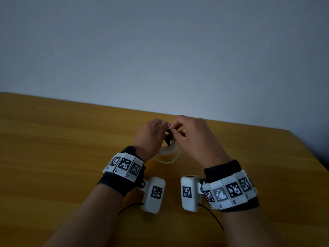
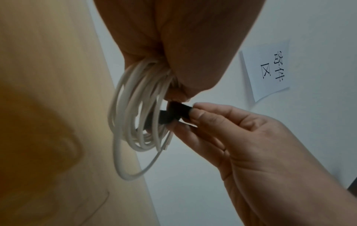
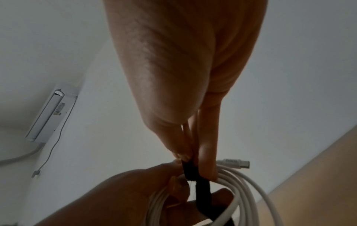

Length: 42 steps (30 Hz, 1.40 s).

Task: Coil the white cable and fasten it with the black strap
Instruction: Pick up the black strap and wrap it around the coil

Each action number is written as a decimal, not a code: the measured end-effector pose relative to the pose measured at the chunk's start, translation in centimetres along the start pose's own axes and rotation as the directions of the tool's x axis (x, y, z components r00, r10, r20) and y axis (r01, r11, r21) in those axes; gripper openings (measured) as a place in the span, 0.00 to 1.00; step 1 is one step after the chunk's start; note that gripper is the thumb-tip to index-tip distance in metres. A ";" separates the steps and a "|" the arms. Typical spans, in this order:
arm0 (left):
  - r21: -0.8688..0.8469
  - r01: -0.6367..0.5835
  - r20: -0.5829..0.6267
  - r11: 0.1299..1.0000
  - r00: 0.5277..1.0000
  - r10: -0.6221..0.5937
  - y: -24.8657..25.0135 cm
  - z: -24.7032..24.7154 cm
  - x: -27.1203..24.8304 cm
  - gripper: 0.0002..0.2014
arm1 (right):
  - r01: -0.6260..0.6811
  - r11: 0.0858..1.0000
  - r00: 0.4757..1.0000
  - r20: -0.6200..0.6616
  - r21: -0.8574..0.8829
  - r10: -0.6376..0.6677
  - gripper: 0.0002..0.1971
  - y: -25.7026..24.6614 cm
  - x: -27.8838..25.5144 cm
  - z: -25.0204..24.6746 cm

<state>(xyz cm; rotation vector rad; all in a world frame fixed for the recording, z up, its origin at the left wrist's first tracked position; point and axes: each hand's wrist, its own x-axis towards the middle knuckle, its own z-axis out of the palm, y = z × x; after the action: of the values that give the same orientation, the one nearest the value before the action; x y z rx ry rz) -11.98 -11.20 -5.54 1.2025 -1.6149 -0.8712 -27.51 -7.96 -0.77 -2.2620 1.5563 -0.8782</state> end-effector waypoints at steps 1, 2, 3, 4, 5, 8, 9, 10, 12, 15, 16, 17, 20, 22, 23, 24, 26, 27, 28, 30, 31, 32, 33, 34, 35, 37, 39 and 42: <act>0.018 0.001 -0.001 1.000 1.000 -0.001 0.1 0.0 -0.1 0.19 | -0.002 1.000 1.000 0.000 0.005 0.002 0.04 0.0 0.0 0.0; 0.027 0.000 0.001 1.000 1.000 0.000 0.3 0.0 -0.2 0.19 | -0.003 1.000 1.000 -0.001 0.014 0.003 0.04 0.0 0.0 0.0; 0.027 0.001 0.006 1.000 1.000 -0.001 0.3 0.0 -0.2 0.19 | -0.003 1.000 1.000 -0.003 0.025 0.003 0.04 0.1 0.0 0.0; 0.029 0.006 0.011 1.000 1.000 -0.006 0.4 0.1 -0.2 0.18 | -0.002 0.999 1.000 -0.007 0.032 0.003 0.04 0.1 0.0 -0.1; 0.039 0.006 0.016 0.999 1.000 -0.007 0.3 0.0 -0.1 0.17 | -0.001 0.999 1.000 -0.010 0.035 0.001 0.04 0.1 0.0 -0.1; 0.077 0.002 0.012 0.997 1.000 -0.003 0.4 -0.2 -0.1 0.15 | 0.007 0.999 1.000 -0.012 0.036 -0.006 0.05 0.0 0.0 0.0; 0.076 -0.002 0.013 0.997 1.000 0.001 0.3 -0.2 0.0 0.15 | 0.009 0.999 1.000 -0.015 0.040 -0.009 0.05 0.0 0.0 0.0; 0.071 -0.002 0.013 0.997 1.000 0.001 0.3 -0.2 0.0 0.15 | 0.010 0.999 1.000 -0.019 0.045 -0.009 0.05 0.0 0.0 0.0; 0.052 0.004 0.010 0.999 1.000 -0.005 0.3 -0.3 0.0 0.15 | 0.011 0.998 1.000 -0.029 0.054 -0.009 0.06 0.0 -0.1 0.0; -0.054 0.021 0.033 0.998 0.999 -0.020 0.3 -0.2 0.0 0.15 | 0.008 0.998 0.999 -0.038 0.062 -0.006 0.05 -0.1 -0.1 -0.1; -0.090 0.033 0.039 0.995 0.999 -0.029 0.3 -0.2 -0.1 0.15 | 0.006 0.998 0.999 -0.040 0.063 -0.003 0.05 -0.1 -0.1 -0.2; -0.113 0.041 0.043 0.993 0.998 -0.036 0.4 -0.2 -0.1 0.14 | 0.003 0.998 0.999 -0.040 0.062 0.000 0.05 -0.2 -0.1 -0.2; -0.098 0.030 0.050 0.995 0.998 -0.025 0.3 -0.2 -0.1 0.15 | -0.013 0.998 0.999 -0.029 0.057 0.014 0.05 -0.1 -0.1 -0.3; -0.017 -0.015 0.037 1.000 0.999 0.015 0.2 -0.3 -0.1 0.16 | -0.027 0.997 0.999 -0.019 0.068 0.028 0.04 0.1 -0.1 -0.3; 0.027 -0.041 0.030 0.999 0.999 0.040 0.1 -0.3 -0.1 0.16 | -0.030 0.997 0.999 -0.016 0.070 0.031 0.04 0.2 -0.1 -0.3; 0.060 -0.061 0.028 0.996 0.998 0.059 0.0 -0.3 0.0 0.16 | -0.031 0.997 0.999 -0.014 0.072 0.032 0.04 0.3 -0.1 -0.3; 0.086 -0.078 0.027 0.993 0.997 0.076 -0.1 -0.4 0.0 0.16 | -0.034 0.996 0.999 -0.018 0.080 0.036 0.04 0.3 -0.1 -0.3; 0.090 -0.082 0.027 0.993 0.996 0.080 -0.1 -0.4 0.0 0.16 | -0.040 0.995 0.999 -0.024 0.086 0.042 0.04 0.4 0.0 -0.3; 0.089 -0.087 0.030 0.992 0.996 0.084 -0.1 -0.5 0.0 0.16 | -0.047 0.994 0.998 -0.031 0.094 0.050 0.05 0.4 0.0 -0.4; 0.071 -0.098 0.038 0.993 0.995 0.096 0.0 -0.5 0.0 0.16 | -0.059 0.992 0.997 -0.052 0.110 0.065 0.06 0.5 0.0 -0.5; 0.059 -0.101 0.046 0.993 0.994 0.098 0.1 -0.5 0.0 0.16 | -0.062 0.991 0.995 -0.067 0.117 0.070 0.06 0.6 0.1 -0.6; 0.048 -0.102 0.055 0.994 0.994 0.099 0.2 -0.5 0.0 0.16 | -0.067 0.990 0.994 -0.081 0.127 0.077 0.06 0.7 0.1 -0.6; 0.040 -0.101 0.063 0.994 0.993 0.099 0.1 -0.5 0.0 0.16 | -0.073 0.988 0.992 -0.094 0.138 0.086 0.05 0.7 0.1 -0.7; 0.035 -0.102 0.070 0.994 0.993 0.099 0.1 -0.5 0.0 0.16 | -0.080 0.986 0.990 -0.106 0.145 0.096 0.04 0.7 0.1 -0.7; 0.028 -0.102 0.076 0.994 0.992 0.099 0.1 -0.5 0.0 0.17 | -0.085 0.986 0.988 -0.118 0.144 0.102 0.04 0.6 0.1 -0.7; 0.007 -0.101 0.087 0.995 0.991 0.100 0.1 -0.6 0.0 0.16 | -0.087 0.987 0.985 -0.137 0.137 0.106 0.04 0.5 0.0 -0.8; -0.007 -0.102 0.099 0.995 0.990 0.103 0.0 -0.7 0.1 0.16 | -0.087 0.988 0.983 -0.149 0.127 0.106 0.04 0.4 0.0 -0.8; -0.025 -0.108 0.111 0.994 0.988 0.110 -0.1 -0.7 0.0 0.16 | -0.088 0.993 0.984 -0.146 0.080 0.099 0.04 0.6 0.0 -1.0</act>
<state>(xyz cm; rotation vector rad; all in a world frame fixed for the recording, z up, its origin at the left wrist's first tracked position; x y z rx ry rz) -11.31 -11.26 -5.39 1.0579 -1.7419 -0.8958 -28.55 -8.07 -0.26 -2.0964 1.6502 -1.0824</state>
